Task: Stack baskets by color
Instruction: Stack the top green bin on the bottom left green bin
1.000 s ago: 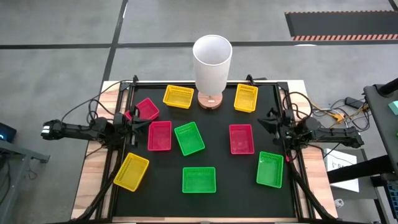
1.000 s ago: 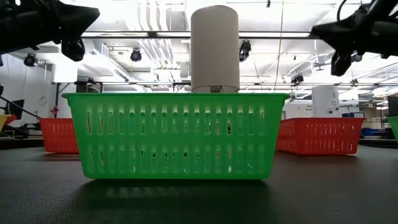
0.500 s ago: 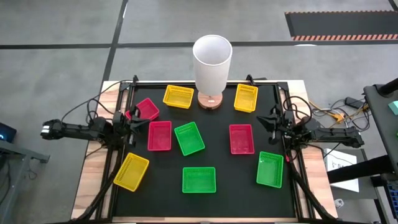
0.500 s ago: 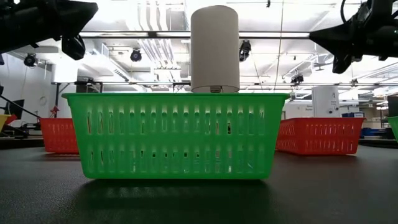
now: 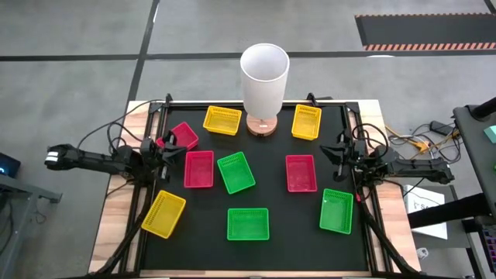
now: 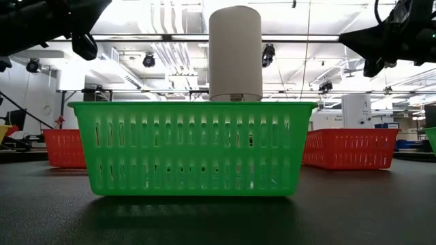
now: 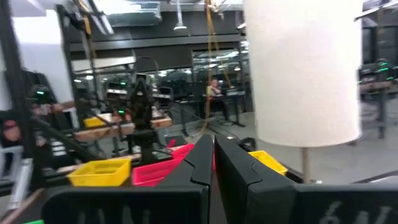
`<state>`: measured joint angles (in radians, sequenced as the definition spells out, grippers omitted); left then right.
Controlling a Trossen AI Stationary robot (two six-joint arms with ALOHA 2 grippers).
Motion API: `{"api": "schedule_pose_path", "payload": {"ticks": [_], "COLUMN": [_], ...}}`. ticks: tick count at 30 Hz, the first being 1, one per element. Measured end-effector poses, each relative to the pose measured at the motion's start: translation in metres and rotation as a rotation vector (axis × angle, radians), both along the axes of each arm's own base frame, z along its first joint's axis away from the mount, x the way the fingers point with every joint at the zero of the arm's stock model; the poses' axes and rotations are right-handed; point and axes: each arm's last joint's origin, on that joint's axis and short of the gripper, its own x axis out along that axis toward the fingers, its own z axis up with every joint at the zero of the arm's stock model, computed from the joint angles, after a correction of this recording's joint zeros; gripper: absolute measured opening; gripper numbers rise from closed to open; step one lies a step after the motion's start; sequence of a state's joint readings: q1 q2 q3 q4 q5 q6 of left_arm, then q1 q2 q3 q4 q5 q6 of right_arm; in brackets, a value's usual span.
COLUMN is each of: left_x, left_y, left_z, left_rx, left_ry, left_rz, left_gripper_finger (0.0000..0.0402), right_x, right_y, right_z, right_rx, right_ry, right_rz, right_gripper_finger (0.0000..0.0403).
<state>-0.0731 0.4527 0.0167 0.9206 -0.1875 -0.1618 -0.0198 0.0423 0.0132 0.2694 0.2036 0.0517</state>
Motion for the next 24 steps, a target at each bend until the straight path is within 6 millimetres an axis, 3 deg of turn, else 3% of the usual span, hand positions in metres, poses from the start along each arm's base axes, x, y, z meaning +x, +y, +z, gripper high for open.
{"api": "schedule_pose_path", "payload": {"ticks": [6, 14, 19, 24], "left_x": [0.009, 0.033, 0.047, 0.057], "left_y": [-0.001, -0.002, -0.003, -0.004], "left_z": [0.008, 0.022, 0.028, 0.029], "left_rx": [-0.017, 0.005, 0.09, 0.117], "left_ry": [-0.007, 0.061, 0.106, 0.142], "left_rz": [-0.009, 0.008, 0.048, 0.059], "left_gripper_finger": [0.0, 0.0, 0.0, 0.0], "right_x": [-0.001, 0.005, 0.018, 0.042], "right_y": [0.0, 0.006, 0.007, 0.006], "right_z": [0.003, 0.019, 0.019, 0.005], "right_rx": [-0.002, -0.11, -0.144, -0.155], "right_ry": [-0.031, -0.176, -0.176, -0.06], "right_rz": [0.007, 0.191, 0.206, 0.202], "right_gripper_finger": [0.0009, 0.0009, 0.0009, 0.0009]}}
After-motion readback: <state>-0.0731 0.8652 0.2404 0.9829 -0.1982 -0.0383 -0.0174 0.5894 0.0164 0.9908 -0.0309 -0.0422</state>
